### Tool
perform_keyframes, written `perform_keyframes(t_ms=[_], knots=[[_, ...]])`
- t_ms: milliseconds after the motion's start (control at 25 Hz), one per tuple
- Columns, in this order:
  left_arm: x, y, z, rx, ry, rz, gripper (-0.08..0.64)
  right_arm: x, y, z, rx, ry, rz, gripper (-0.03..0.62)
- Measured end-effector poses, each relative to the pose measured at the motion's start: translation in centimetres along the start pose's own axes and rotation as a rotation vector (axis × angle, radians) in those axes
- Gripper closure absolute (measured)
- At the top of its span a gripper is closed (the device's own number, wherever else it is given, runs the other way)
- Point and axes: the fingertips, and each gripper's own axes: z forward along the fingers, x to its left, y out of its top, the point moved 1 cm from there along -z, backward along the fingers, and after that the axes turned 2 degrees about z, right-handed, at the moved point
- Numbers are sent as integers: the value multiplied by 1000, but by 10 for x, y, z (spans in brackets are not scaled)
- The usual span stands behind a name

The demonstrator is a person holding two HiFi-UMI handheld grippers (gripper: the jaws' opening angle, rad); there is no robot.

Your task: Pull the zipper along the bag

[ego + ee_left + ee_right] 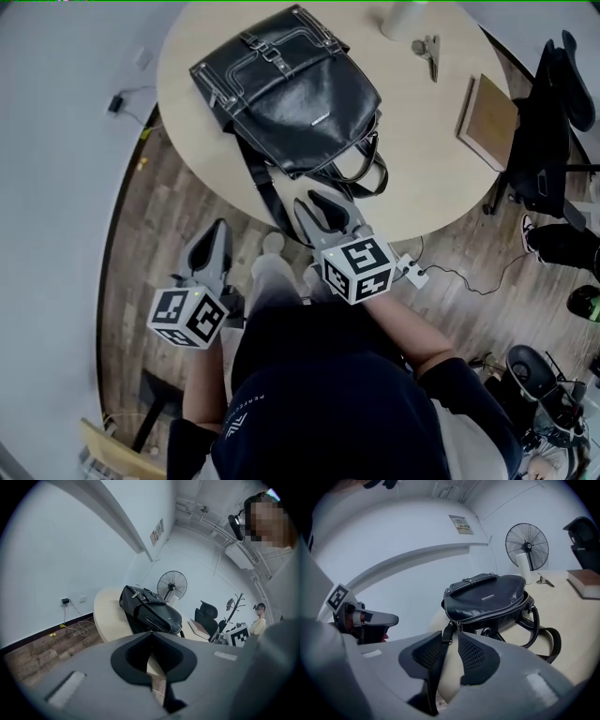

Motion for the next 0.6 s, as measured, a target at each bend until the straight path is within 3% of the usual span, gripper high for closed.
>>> perform_keyframes(t_ms=[600], knots=[[55, 20, 30, 112, -147, 41, 545, -10, 5, 42, -71, -317, 68, 466]])
